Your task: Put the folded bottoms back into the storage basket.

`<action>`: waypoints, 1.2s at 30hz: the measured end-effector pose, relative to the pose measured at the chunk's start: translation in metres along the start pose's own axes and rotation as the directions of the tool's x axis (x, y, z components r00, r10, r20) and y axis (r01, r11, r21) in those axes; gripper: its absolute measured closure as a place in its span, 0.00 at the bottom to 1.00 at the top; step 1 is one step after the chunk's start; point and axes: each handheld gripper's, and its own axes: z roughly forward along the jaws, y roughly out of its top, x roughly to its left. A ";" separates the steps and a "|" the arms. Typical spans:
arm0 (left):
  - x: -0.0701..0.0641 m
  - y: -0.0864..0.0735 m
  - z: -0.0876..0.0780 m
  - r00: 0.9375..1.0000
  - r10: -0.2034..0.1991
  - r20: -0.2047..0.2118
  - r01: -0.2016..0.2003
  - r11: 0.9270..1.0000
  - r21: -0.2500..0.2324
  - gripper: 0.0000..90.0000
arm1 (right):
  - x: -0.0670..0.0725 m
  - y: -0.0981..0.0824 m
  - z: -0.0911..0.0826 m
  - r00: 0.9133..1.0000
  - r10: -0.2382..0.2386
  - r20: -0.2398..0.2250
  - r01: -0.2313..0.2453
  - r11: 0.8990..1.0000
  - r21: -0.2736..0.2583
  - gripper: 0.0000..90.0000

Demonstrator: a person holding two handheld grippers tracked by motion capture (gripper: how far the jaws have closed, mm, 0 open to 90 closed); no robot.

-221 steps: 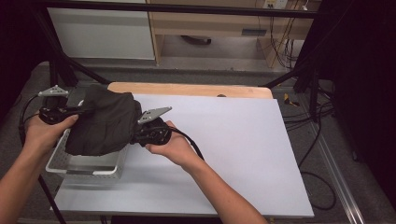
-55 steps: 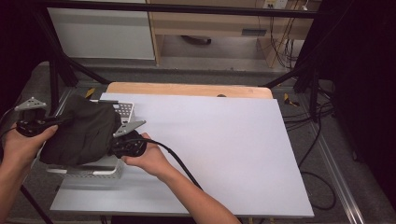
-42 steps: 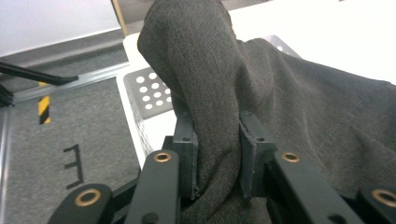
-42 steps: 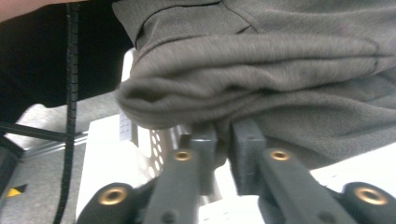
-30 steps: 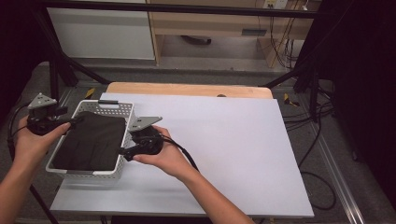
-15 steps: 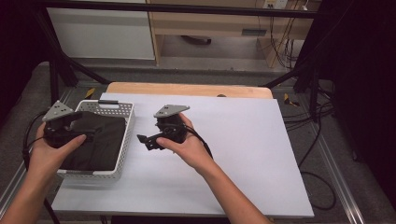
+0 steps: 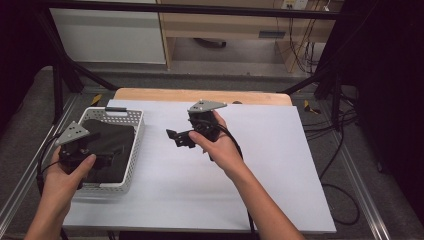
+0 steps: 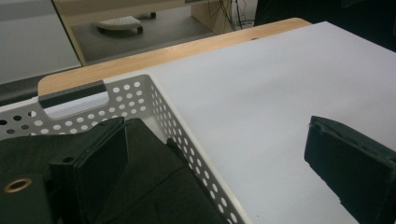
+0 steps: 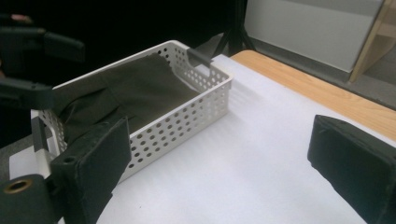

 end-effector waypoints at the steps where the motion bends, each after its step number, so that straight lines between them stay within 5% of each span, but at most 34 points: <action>1: -0.001 -0.001 0.001 1.000 0.003 -0.001 -0.003 1.000 0.009 0.07 | -0.002 0.001 -0.003 1.000 0.002 0.005 -0.002 1.000 -0.004 0.08; 12: -0.013 -0.009 0.007 1.000 0.024 0.007 -0.025 0.999 0.039 0.05 | -0.020 0.004 -0.027 0.999 0.014 0.043 -0.012 0.999 -0.032 0.08; 36: -0.010 -0.015 0.008 1.000 0.011 0.013 -0.011 0.999 0.036 0.05 | -0.054 0.001 -0.077 0.994 0.053 0.095 -0.043 0.994 -0.101 0.08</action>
